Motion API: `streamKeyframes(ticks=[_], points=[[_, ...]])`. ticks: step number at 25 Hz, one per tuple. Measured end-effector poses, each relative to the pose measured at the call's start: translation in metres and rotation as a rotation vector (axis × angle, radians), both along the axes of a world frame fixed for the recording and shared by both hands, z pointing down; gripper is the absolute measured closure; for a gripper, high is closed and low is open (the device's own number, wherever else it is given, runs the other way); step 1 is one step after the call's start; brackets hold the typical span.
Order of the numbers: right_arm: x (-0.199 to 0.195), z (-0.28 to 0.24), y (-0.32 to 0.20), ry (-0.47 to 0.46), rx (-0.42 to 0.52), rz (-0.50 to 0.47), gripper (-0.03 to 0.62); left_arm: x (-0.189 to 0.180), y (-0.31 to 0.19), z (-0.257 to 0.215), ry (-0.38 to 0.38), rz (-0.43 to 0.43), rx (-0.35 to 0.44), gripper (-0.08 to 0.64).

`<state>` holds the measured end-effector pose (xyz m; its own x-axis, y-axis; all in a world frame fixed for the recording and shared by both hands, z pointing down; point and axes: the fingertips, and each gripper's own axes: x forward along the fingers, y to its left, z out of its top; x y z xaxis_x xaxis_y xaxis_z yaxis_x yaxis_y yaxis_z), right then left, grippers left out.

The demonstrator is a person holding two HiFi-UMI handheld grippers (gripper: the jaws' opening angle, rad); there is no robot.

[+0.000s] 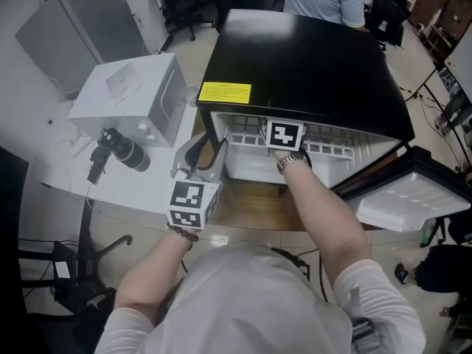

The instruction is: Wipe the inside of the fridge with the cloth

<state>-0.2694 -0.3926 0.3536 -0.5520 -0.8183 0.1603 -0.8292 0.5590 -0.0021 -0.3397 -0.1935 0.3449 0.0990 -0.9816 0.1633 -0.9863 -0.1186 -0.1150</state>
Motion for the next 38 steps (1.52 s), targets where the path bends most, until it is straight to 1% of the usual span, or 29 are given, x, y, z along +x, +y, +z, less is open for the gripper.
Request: streamKeyframes(ticks=[5, 10, 17, 21, 38], points=[[0.025, -0.001, -0.006, 0.006, -0.005, 0.033, 0.548, 0.008, -0.001, -0.003, -0.003, 0.002, 0.004, 0.413], [0.032, 0.003, -0.009, 0.012, -0.013, 0.054, 0.548, 0.000, 0.000, -0.001, 0.007, -0.002, 0.006, 0.413], [0.041, -0.001, -0.006, 0.016, 0.006, 0.047, 0.548, -0.001, 0.000, 0.003, 0.004, -0.002, 0.000, 0.414], [0.047, -0.001, -0.003, 0.018, 0.010, 0.054, 0.548, 0.000, 0.000, -0.001, 0.018, -0.010, 0.005, 0.413], [0.102, 0.000, -0.009, 0.013, 0.002, 0.120, 0.549, -0.001, 0.000, 0.002, 0.020, -0.035, 0.001, 0.414]])
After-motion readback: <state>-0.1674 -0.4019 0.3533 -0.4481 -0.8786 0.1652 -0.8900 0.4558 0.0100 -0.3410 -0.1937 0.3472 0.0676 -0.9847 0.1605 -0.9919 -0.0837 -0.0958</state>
